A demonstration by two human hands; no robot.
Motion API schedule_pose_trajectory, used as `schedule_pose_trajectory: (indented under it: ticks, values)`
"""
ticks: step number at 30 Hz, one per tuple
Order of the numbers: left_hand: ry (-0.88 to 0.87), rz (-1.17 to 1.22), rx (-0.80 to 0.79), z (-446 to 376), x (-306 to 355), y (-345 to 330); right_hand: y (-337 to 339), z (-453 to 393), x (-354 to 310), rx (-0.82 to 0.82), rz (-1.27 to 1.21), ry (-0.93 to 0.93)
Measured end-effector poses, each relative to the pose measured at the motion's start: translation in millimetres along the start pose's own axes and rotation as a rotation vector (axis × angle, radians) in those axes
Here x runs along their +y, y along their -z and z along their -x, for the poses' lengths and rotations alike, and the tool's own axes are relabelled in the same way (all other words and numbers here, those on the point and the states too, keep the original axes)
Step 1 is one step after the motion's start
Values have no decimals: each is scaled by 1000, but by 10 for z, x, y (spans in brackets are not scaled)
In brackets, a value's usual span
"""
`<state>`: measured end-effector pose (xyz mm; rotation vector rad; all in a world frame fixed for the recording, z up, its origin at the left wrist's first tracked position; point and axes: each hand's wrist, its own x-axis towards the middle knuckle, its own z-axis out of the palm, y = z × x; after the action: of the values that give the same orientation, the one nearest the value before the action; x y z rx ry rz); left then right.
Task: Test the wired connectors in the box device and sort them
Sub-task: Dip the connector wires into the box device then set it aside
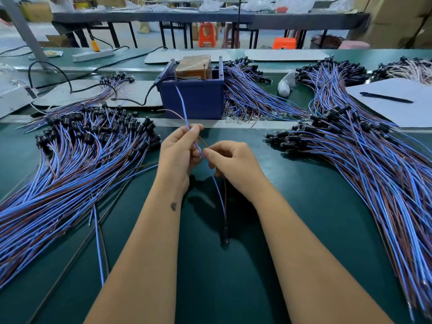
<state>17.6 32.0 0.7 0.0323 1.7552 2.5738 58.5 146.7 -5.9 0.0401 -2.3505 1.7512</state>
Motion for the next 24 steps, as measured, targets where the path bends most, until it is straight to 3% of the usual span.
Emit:
schedule_pose_trajectory:
  ticks: [4,8,10,13,17,20,24]
  values:
    - [-29,231,29,-19,65,47,108,21,17,-100,19,-20]
    - [-63,257,63,-10,81,78,207,19,14,-191,-178,-70]
    - [-63,307,82,-8,94,93,219,29,11,-155,-148,-37]
    - [-36,422,70,-9,119,127,223,12,-2,52,-5,79]
    - [40,387,71,-18,108,113,189,17,-14,402,396,270]
    - [64,210,118,-17,65,70,167,57,-35,587,476,356]
    - [60,201,150,-14,59,81,225,36,4,670,418,272]
